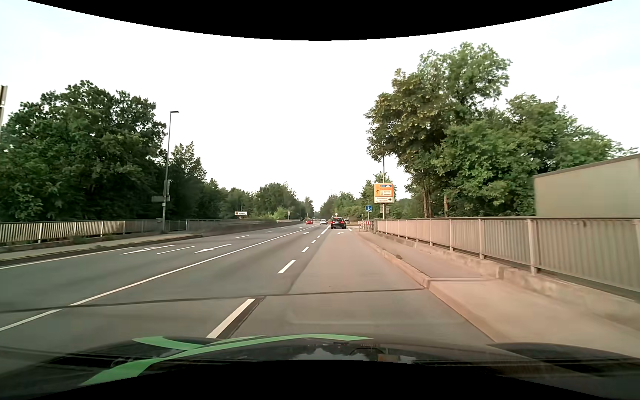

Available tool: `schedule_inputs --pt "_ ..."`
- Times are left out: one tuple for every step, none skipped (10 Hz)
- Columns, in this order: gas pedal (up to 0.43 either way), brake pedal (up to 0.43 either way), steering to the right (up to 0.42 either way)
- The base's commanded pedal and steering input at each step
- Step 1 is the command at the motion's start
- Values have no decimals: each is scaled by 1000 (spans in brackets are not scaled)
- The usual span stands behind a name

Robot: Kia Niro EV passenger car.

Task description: Follow the waypoints while adhering to traffic rules and regulations

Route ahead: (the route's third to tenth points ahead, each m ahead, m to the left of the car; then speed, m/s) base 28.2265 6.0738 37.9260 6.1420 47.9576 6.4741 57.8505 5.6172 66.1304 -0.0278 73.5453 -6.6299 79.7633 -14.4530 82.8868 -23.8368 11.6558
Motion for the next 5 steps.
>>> schedule_inputs --pt "150 0 -4" --pt "138 0 -4" --pt "130 0 -4" --pt "130 0 -5" --pt "118 0 -6"
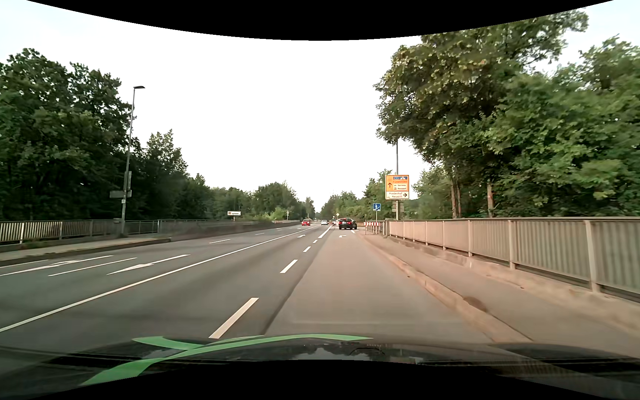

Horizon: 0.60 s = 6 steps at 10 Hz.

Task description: Follow the waypoints while adhering to traffic rules and regulations

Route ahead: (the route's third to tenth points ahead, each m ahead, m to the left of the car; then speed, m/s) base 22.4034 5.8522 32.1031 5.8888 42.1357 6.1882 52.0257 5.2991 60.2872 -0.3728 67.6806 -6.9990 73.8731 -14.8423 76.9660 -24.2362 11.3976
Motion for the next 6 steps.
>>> schedule_inputs --pt "98 0 -6" --pt "98 0 -6" --pt "98 0 -5" --pt "98 0 -5" --pt "98 0 -5" --pt "98 0 -5"
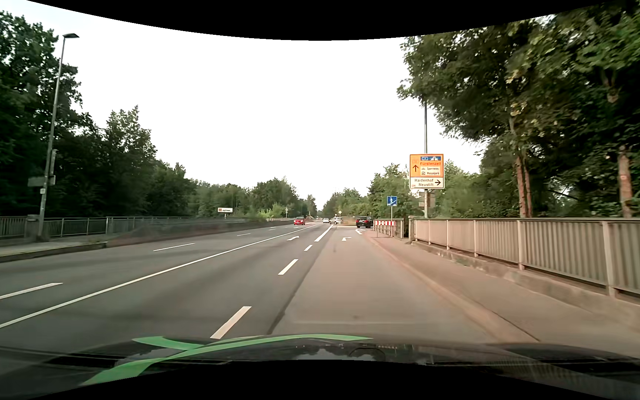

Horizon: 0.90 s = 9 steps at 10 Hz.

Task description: Follow the waypoints while adhering to traffic rules and regulations

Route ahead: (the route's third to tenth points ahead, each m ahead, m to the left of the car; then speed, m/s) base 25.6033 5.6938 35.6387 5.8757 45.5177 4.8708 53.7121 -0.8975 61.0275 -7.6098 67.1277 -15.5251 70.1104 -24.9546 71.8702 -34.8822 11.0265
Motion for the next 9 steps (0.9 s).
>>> schedule_inputs --pt "98 0 -5" --pt "98 0 -5" --pt "87 0 -4" --pt "87 0 -2" --pt "87 0 -1" --pt "87 0 0" --pt "87 0 1" --pt "79 0 2" --pt "79 0 2"
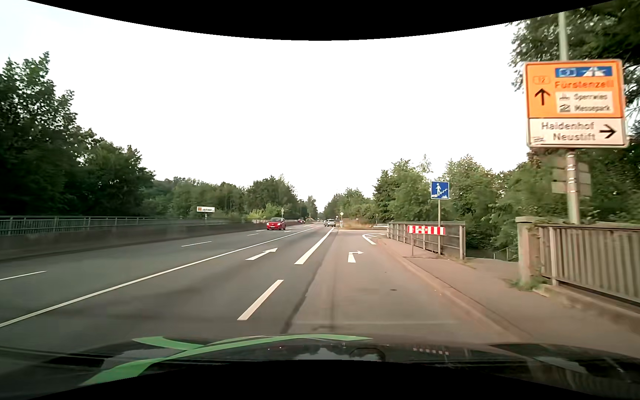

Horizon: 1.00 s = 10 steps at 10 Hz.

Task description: Follow the waypoints while adhering to traffic rules and regulations

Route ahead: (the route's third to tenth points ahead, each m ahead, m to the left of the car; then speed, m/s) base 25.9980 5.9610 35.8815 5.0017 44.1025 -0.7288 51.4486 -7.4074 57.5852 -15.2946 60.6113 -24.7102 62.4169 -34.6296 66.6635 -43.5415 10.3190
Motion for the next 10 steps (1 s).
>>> schedule_inputs --pt "79 0 2" --pt "67 0 2" --pt "67 0 2" --pt "67 0 2" --pt "67 0 2" --pt "67 0 3" --pt "67 0 3" --pt "67 0 2" --pt "67 0 2" --pt "67 0 2"
